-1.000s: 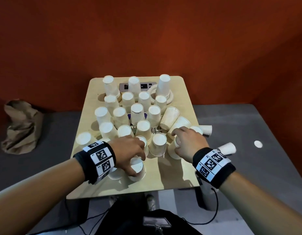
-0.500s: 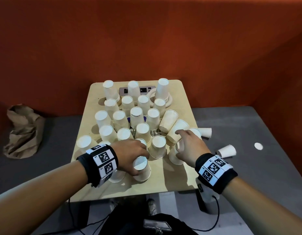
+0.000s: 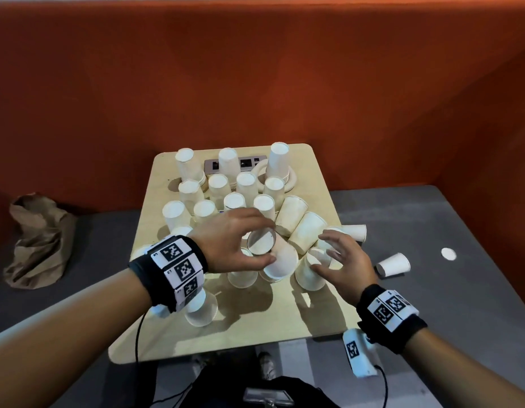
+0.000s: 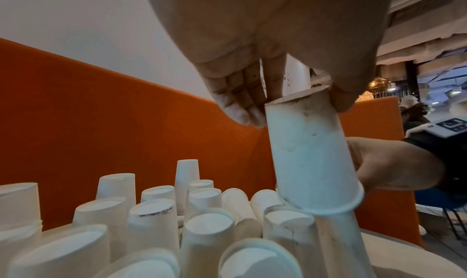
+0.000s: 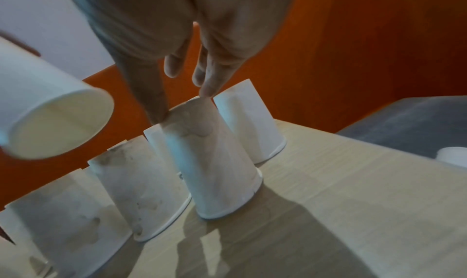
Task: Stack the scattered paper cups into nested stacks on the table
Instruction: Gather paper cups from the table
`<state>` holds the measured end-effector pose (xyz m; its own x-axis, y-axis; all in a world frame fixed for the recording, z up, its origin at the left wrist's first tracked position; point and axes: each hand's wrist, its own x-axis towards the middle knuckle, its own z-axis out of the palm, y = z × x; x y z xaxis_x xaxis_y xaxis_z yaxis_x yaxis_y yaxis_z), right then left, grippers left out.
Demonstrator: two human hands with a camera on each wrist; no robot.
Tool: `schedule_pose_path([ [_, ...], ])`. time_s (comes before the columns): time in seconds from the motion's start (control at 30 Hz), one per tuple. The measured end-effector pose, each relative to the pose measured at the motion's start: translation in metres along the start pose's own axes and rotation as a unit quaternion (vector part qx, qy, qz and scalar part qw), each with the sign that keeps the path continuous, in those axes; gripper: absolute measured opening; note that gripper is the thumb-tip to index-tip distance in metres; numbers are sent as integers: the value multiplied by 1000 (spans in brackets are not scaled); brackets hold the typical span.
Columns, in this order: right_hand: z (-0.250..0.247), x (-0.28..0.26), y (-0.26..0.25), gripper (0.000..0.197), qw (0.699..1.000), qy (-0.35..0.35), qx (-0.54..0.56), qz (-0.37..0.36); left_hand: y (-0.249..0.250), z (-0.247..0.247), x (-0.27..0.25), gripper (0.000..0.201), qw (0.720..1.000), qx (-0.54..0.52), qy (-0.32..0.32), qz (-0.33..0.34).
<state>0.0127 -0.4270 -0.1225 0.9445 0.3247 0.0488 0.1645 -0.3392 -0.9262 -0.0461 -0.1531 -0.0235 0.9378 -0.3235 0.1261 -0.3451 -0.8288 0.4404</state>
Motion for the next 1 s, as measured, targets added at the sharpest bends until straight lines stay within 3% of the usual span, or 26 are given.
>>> schedule_pose_path([
  [0.13, 7, 3, 6, 60, 999, 26, -1, -23, -6, 3, 17, 58, 999, -25, 37, -18],
  [0.33, 7, -1, 14, 76, 996, 43, -55, -47, -10, 6, 32, 60, 998, -33, 31, -39],
  [0.77, 5, -7, 20, 64, 985, 90, -105, -101, -13, 13, 37, 59, 998, -43, 16, -33],
  [1.0, 7, -2, 20, 73, 987, 56, -138, -52, -13, 13, 35, 60, 999, -36, 5, -36],
])
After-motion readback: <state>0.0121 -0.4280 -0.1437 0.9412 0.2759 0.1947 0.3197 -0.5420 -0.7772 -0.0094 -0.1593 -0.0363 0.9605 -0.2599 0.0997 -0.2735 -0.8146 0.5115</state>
